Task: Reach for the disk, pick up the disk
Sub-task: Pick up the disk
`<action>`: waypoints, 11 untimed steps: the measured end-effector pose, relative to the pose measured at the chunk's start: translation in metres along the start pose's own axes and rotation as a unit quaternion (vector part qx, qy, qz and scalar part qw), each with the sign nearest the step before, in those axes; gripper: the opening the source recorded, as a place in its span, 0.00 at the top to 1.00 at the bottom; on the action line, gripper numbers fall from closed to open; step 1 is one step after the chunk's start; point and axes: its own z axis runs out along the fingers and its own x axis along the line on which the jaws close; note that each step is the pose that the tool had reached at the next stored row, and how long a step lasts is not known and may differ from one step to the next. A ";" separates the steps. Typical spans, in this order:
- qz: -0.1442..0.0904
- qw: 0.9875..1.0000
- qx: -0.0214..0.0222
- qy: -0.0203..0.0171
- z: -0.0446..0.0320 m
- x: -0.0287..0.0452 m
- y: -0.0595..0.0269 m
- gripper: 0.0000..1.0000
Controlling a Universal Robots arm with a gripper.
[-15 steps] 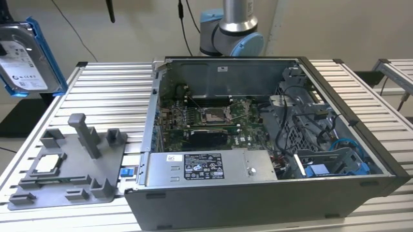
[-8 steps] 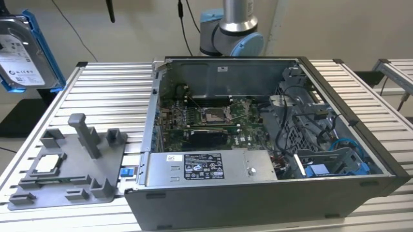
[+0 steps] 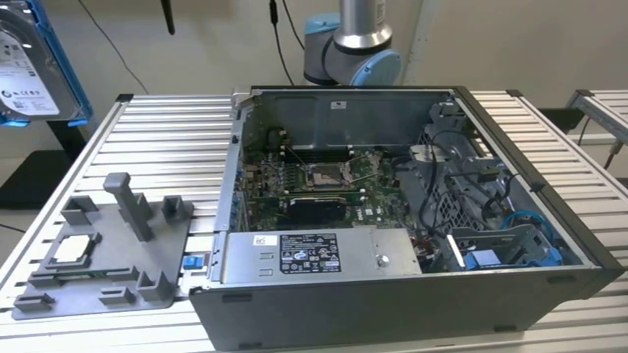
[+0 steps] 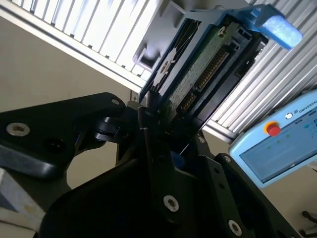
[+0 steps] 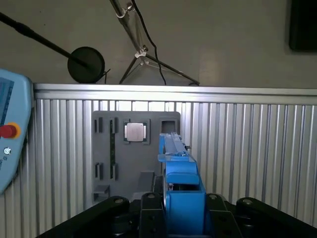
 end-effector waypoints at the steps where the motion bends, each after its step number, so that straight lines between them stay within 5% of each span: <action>1: 0.000 1.000 0.000 0.000 -0.0027 0.0000 0.0000 1.00; 11: 0.000 1.000 0.000 0.000 -0.0251 0.0002 -0.0001 1.00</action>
